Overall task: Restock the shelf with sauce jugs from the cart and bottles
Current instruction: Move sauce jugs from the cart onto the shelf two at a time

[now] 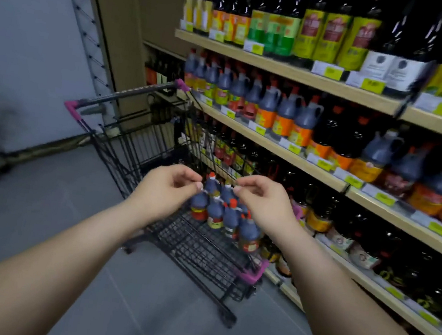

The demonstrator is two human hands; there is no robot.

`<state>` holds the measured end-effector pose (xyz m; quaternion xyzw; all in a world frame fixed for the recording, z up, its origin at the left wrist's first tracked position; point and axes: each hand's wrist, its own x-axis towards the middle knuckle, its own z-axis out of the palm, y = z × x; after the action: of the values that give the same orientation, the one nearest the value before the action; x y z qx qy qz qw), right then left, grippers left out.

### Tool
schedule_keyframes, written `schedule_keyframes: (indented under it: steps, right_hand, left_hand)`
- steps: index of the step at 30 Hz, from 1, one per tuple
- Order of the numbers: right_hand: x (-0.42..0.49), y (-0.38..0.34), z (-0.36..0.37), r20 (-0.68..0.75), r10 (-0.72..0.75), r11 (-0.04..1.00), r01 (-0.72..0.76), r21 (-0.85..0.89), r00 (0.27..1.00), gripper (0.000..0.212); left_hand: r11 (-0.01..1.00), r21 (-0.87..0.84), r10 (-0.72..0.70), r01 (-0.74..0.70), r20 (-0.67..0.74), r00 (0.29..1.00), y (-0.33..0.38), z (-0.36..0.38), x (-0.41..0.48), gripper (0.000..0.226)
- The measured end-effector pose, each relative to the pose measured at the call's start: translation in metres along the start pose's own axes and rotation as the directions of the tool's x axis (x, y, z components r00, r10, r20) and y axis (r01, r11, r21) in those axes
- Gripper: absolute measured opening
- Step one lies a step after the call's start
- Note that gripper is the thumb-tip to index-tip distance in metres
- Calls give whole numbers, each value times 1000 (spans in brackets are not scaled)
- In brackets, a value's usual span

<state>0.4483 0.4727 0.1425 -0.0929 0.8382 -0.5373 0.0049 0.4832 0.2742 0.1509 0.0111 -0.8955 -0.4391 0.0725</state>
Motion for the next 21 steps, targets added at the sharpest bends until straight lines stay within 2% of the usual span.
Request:
schedule_keyframes:
  steps: [9,13,21]
  right_hand:
    - [109,9,60,80,31,999,-30,-12,996,7]
    - [167,22,69,87,64,998,-66,20,994,10]
    - [274,38,72,128,99,995,-96,-31,987,6]
  left_hand:
    - [995,7,-100,100,-7,995,-54,-29,85,9]
    - [991,14,-134,134,-13,991,-66,-29,140,8]
    - [991,17,-130,130,23,991,-82,-24,255,9]
